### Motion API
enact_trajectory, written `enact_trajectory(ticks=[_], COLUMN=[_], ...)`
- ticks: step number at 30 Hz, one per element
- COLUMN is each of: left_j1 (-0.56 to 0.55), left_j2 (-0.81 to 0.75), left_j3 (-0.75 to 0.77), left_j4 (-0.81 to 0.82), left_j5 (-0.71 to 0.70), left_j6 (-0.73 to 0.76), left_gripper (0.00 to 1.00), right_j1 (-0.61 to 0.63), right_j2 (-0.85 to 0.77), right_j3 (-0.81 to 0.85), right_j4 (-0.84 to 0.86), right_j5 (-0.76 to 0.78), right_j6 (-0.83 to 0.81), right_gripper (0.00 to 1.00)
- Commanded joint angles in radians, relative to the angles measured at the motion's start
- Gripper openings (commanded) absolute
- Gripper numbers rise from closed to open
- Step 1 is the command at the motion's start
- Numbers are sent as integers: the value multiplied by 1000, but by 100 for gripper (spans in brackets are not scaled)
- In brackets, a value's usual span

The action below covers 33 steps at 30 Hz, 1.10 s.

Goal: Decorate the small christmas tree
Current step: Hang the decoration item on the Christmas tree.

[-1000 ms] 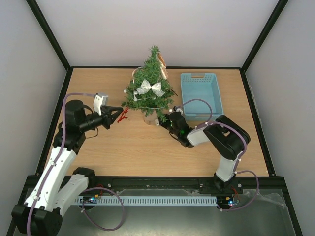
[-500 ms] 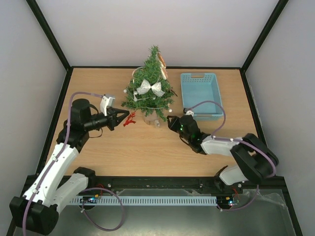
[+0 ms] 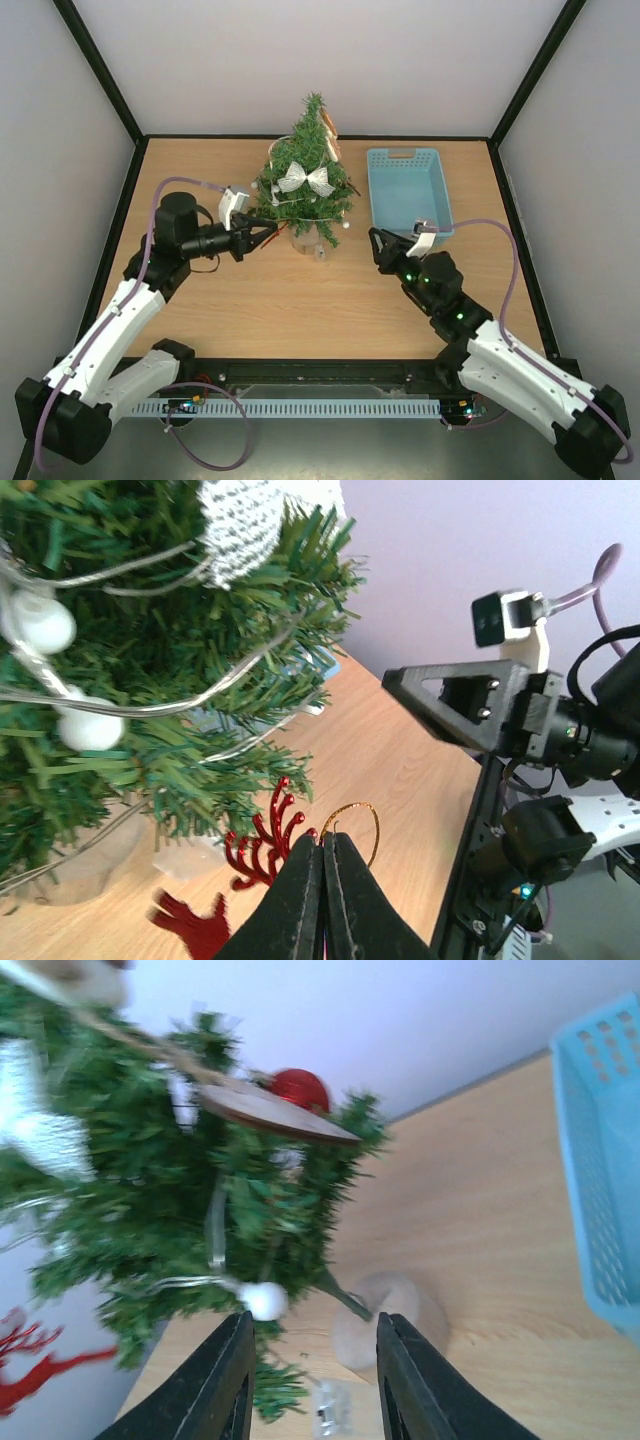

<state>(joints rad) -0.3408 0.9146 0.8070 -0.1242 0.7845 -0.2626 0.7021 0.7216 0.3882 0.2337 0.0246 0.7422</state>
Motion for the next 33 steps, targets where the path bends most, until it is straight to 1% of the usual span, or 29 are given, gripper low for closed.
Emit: enact_trajectory(ticks=[1, 5, 8, 12, 15, 25, 33], left_j1=[-41, -75, -91, -99, -105, -110, -112], left_j2=[21, 34, 39, 38, 36, 13, 5], left_j3=[22, 19, 11, 2, 0, -21, -23], left_j4=[47, 54, 61, 71, 68, 60, 54], left_j5=[7, -9, -21, -22, -22, -8, 9], left_j6=[-27, -30, -30, -30, -23, 6, 19], left_gripper=[2, 2, 2, 2, 2, 2, 2], right_j1=[11, 28, 53, 90, 113, 205, 230], right_j2=[-87, -67, -22, 53, 113, 308, 381], right_j3=[36, 86, 116, 154, 197, 324, 350], right_j4=[-54, 2, 59, 155, 201, 263, 262], right_j5=[-131, -313, -390, -455, -473, -491, -457], right_j6=[-183, -276, -326, -393, -402, -371, -372], right_gripper=[33, 36, 37, 32, 29, 29, 29])
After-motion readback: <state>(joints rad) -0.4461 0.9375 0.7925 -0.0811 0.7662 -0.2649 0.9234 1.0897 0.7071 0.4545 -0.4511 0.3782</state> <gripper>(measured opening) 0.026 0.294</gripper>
